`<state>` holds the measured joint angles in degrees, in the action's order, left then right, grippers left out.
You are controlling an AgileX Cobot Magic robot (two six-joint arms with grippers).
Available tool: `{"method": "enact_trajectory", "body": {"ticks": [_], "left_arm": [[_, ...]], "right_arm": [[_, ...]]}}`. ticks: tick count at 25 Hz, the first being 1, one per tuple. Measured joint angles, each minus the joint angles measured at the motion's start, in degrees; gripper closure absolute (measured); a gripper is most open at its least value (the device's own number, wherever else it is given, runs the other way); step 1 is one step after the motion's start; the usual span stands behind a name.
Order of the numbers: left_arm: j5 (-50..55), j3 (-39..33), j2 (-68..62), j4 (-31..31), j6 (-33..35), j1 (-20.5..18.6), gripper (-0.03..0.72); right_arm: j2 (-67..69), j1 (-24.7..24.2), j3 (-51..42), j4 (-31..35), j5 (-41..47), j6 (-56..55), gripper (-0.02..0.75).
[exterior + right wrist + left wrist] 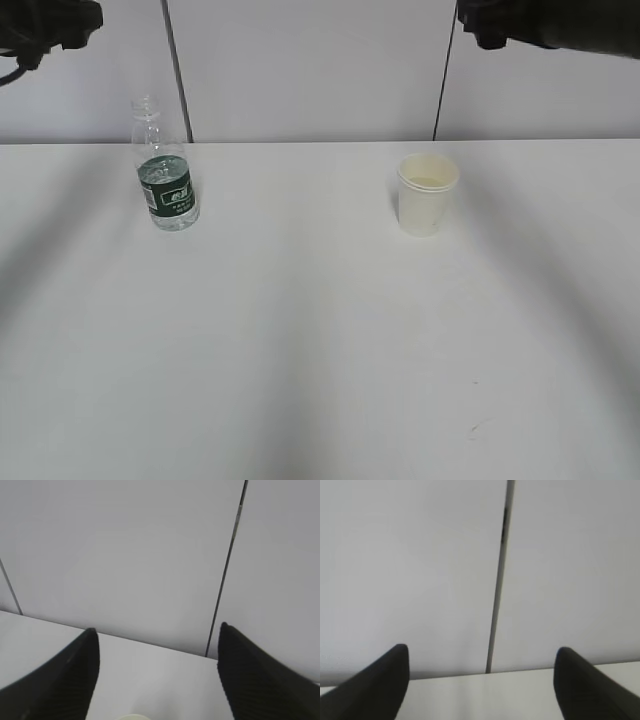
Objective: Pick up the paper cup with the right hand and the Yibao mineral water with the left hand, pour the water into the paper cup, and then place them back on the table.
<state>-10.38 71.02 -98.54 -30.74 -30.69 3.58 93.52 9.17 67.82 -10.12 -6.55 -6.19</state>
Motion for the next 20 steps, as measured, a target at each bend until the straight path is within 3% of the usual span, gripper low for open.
{"method": "enact_trajectory", "body": {"ticks": [10, 20], "left_arm": [[33.0, 15.7, 1.3, 2.4, -0.3, 6.9, 0.169], [60.9, 27.1, 1.3, 19.2, 11.8, 8.0, 0.177]], "right_arm": [[0.0, 0.0, 15.2, 0.1, 22.0, 0.0, 0.166], [0.0, 0.0, 21.4, 3.3, 40.2, -0.1, 0.166]]}}
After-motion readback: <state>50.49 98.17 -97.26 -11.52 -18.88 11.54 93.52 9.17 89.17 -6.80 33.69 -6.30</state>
